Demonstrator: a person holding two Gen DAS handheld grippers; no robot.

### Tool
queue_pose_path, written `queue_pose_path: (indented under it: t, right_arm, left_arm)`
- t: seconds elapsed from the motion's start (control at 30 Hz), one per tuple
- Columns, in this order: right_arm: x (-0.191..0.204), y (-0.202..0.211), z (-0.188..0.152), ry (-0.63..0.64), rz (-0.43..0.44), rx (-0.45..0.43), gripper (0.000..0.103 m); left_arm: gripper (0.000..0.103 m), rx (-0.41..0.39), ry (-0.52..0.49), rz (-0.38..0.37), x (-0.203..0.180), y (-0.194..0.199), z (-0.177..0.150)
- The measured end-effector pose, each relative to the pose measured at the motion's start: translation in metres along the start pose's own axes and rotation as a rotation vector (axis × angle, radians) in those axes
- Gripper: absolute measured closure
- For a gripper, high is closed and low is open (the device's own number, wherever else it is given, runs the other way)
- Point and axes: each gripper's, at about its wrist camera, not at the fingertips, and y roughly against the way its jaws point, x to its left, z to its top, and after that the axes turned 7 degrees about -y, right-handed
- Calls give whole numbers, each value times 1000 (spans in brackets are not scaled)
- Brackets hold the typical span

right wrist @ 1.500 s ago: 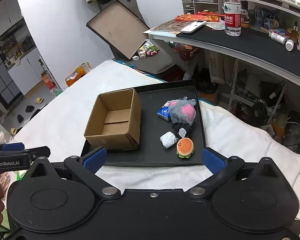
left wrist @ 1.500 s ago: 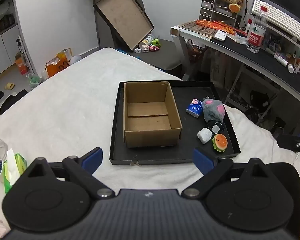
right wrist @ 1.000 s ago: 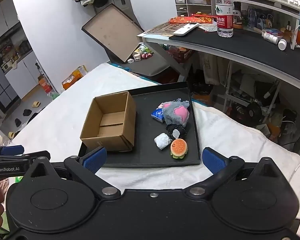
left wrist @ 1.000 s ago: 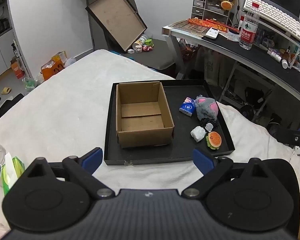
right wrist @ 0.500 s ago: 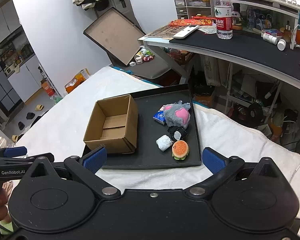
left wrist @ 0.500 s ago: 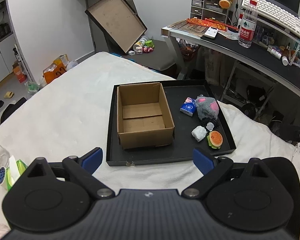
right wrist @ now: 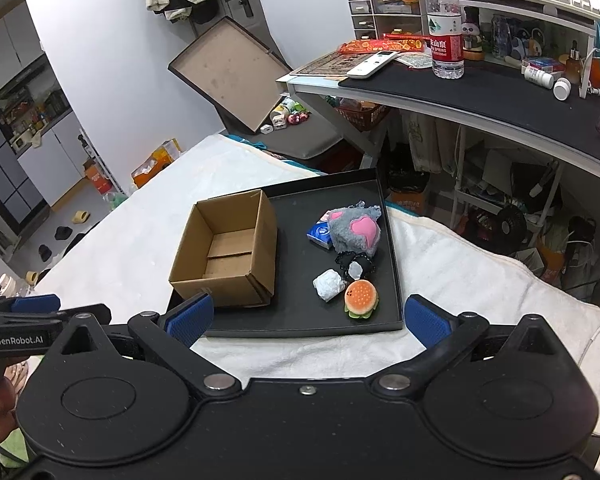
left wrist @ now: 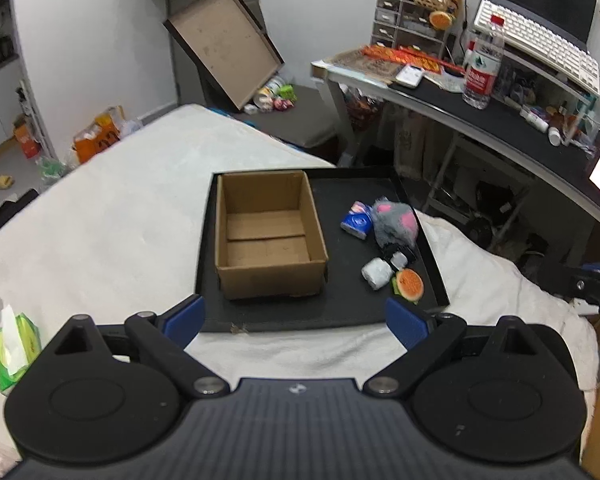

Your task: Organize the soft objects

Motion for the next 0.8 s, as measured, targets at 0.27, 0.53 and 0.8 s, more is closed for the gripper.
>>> queue_pose_path:
  t: [0.27,0.53,0.8]
  right_arm:
    - [0,0,0,-2,0,1,0]
    - [-1,1,-1,-6,-1,1,0]
    - [-2,0,-1,-8,-2,1,0]
  left_arm:
    - [7,-13,-19,10,-4,3,2]
    - [7,-14,-28,6,-7,2,2]
    - [7,-13,-33,11,-9,2,1]
